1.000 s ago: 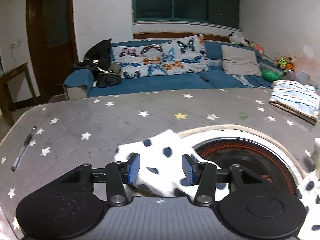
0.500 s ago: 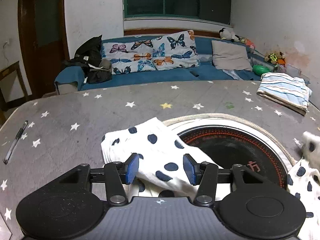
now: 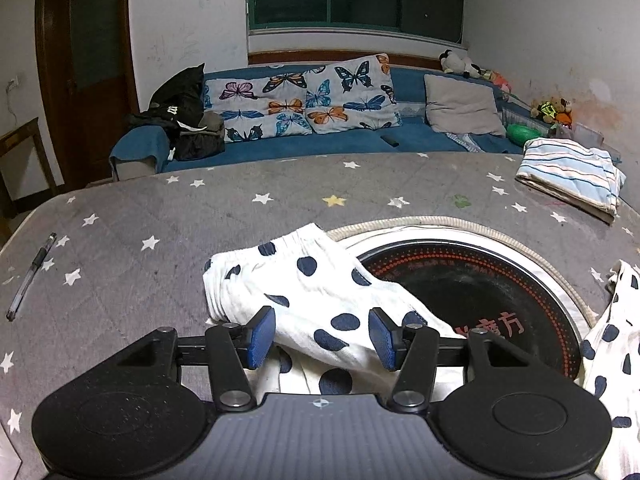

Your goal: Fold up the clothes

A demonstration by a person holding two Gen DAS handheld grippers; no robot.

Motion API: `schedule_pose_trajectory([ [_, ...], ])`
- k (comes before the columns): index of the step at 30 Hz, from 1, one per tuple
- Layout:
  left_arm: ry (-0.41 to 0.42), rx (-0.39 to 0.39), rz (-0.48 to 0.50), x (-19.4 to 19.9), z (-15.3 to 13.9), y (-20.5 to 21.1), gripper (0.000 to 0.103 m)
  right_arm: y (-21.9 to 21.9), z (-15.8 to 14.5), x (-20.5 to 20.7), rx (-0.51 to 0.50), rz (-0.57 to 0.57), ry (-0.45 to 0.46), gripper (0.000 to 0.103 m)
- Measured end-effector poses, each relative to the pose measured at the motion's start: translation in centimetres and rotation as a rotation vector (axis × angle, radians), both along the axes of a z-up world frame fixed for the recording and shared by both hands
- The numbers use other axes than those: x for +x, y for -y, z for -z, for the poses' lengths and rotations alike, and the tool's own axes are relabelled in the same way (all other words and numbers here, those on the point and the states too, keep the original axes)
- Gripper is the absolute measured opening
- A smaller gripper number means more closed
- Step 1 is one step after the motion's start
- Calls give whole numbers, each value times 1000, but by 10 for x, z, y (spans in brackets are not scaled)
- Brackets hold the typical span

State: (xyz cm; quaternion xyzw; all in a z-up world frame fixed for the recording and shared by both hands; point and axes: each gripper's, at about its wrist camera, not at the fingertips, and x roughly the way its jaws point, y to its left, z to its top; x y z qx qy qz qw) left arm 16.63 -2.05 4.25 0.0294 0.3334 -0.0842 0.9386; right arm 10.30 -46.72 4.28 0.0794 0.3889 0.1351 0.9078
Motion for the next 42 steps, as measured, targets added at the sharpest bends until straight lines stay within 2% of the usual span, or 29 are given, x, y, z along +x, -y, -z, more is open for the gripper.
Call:
schedule_pose_trajectory([
  [2,-3,-1,1,-1,1,1,55,7,7,0,53,-10,-28,41],
  [4,-6,-2,2,-1,1,2,55,7,7,-3,85,-33,-31,16],
  [6,-7,-5,3,-2,1,3,55,-2,2,-8,70,-58,-7,5],
  [7,-7,-8,5,-3,0,4,55,-7,-2,-11,62,-67,9,3],
  [11,-2,-23,21,-7,-3,8,55,-38,-26,-29,31,-159,111,3],
  [14,0,-37,33,-11,-4,12,56,-70,-38,-45,27,-286,150,3],
  [18,2,-45,49,-15,-5,17,56,-104,-40,-59,53,-423,121,12],
  [21,4,-46,58,-18,-6,16,57,-118,-44,-69,69,-472,105,12],
  [24,3,-45,55,-20,-5,13,58,-116,-51,-67,50,-445,120,13],
  [26,-1,-47,48,-21,-4,10,58,-108,-49,-58,28,-399,107,17],
  [28,-7,-49,43,-22,-2,7,59,-102,-44,-49,-3,-362,88,39],
  [29,-12,-51,41,-23,-1,5,59,-98,-37,-44,-25,-344,73,39],
  [31,-18,-52,39,-25,1,2,59,-90,-24,-34,-49,-313,35,39],
  [36,-29,-46,29,-27,4,-3,60,-81,-6,-27,5,-319,-49,37],
  [39,-30,-47,18,-25,3,-5,60,-85,-9,-30,-26,-336,-41,16],
  [40,-29,-49,16,-25,2,-5,60,-85,-10,-29,-41,-340,-35,5],
  [42,-23,-50,15,-23,1,-5,60,-85,-14,-28,-68,-347,-26,4],
])
